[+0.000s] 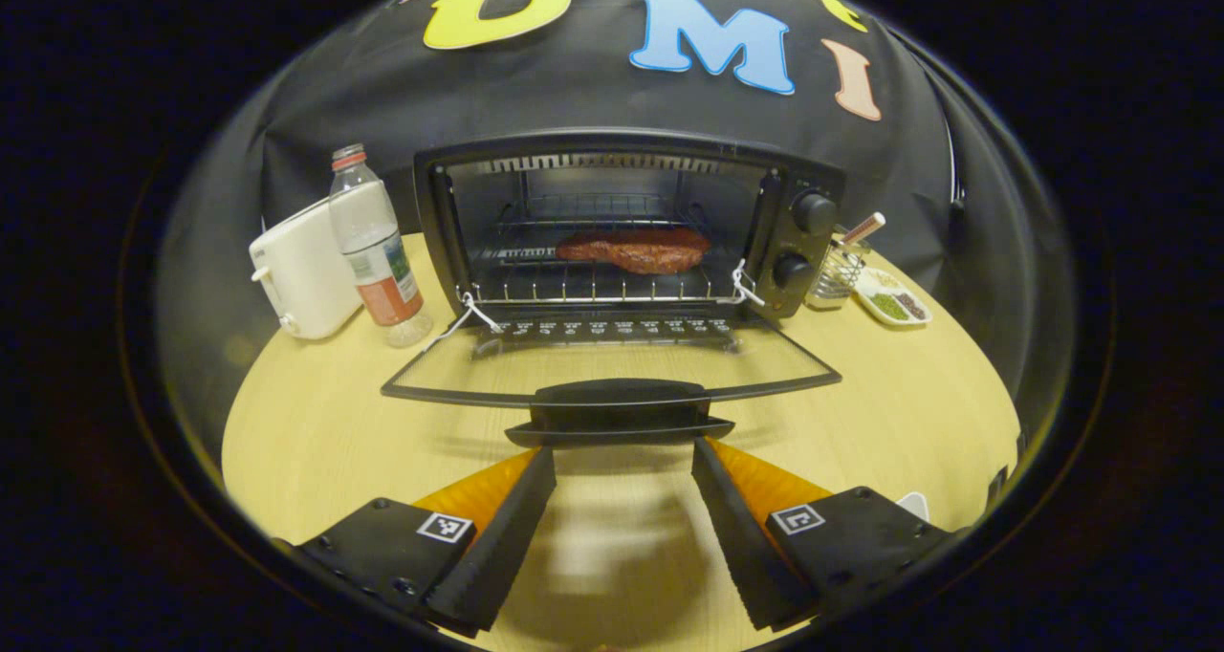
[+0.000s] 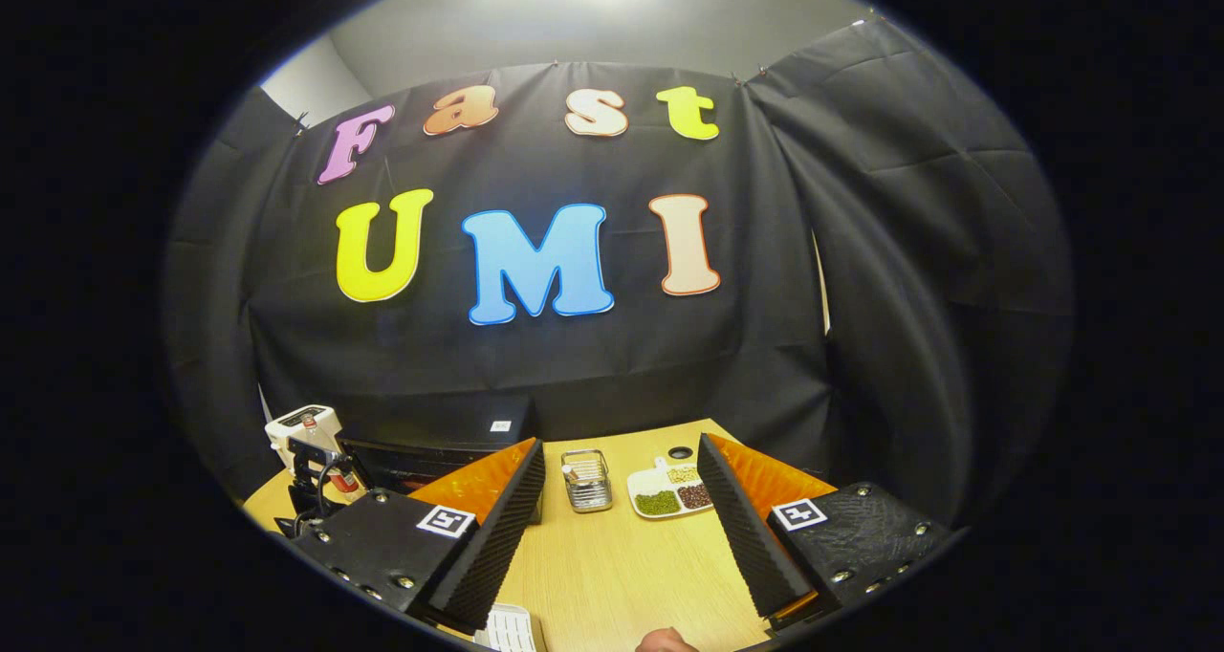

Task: Open the electric oven with the left hand, put the food in, and close the electric oven.

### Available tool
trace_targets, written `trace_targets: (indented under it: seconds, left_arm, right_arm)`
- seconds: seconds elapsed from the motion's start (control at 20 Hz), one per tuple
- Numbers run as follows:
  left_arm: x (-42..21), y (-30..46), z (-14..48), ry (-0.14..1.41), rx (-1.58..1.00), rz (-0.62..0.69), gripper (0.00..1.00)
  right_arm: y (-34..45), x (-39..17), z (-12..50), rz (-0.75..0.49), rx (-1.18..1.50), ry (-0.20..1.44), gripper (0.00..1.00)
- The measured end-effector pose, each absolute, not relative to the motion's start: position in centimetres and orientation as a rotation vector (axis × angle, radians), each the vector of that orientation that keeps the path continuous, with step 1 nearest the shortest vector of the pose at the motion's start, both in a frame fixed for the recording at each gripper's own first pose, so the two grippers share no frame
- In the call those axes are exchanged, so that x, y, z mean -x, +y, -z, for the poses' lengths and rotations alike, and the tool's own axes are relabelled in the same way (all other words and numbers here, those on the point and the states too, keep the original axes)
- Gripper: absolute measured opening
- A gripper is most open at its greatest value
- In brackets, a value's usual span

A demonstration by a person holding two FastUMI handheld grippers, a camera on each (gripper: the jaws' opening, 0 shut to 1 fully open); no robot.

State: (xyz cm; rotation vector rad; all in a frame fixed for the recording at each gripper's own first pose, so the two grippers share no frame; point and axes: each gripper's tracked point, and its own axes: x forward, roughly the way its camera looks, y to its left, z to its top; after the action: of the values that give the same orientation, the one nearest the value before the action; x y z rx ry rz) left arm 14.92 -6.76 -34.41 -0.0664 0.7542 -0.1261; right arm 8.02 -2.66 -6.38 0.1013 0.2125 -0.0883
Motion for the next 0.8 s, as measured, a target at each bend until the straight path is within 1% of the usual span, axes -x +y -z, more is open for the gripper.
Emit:
trace_targets:
  seconds: [0.1,0.15,0.25,0.3,0.35,0.45,0.5,0.55,0.6,0.7,0.75,0.8]
  left_arm:
    - [-15.1,-6.7,33.4,0.729,0.072,0.122,1.0]
    - [-15.1,-6.6,33.0,0.717,0.073,0.121,0.98]
    - [-15.3,-6.6,32.1,0.692,0.071,0.122,0.98]
    - [-15.4,-6.5,31.6,0.68,0.069,0.122,1.0]
    - [-15.5,-6.5,31.3,0.672,0.065,0.122,1.0]
    - [-15.7,-6.5,30.3,0.654,0.054,0.12,0.91]
    - [-15.9,-6.5,30.0,0.641,0.047,0.121,0.98]
    - [-16.0,-6.5,29.4,0.628,0.038,0.122,1.0]
    - [-16.2,-6.5,29.0,0.615,0.028,0.124,0.98]
    - [-16.5,-6.6,28.0,0.594,0.014,0.128,1.0]
    - [-16.9,-6.6,27.5,0.583,0.011,0.128,0.98]
    - [-17.2,-6.5,27.1,0.571,0.012,0.128,1.0]
  right_arm:
    - [-2.3,-8.3,6.4,0.071,-0.099,0.212,0.97]
    - [-2.4,-8.3,6.4,0.065,-0.097,0.21,0.97]
    - [-2.3,-8.4,6.3,0.055,-0.105,0.211,0.97]
    - [-2.2,-8.6,6.3,0.053,-0.11,0.214,0.97]
    - [-2.2,-8.7,6.3,0.054,-0.115,0.214,0.97]
    - [-2.3,-8.8,6.5,0.053,-0.12,0.219,0.97]
    - [-2.3,-8.8,6.7,0.055,-0.118,0.227,0.97]
    - [-2.3,-8.8,6.8,0.055,-0.115,0.232,0.97]
    - [-2.2,-8.8,6.8,0.054,-0.113,0.236,0.97]
    - [-2.1,-8.9,6.7,0.052,-0.107,0.234,0.97]
    - [-2.1,-8.9,6.7,0.053,-0.101,0.233,0.97]
    - [-1.9,-8.8,6.6,0.052,-0.096,0.233,0.97]
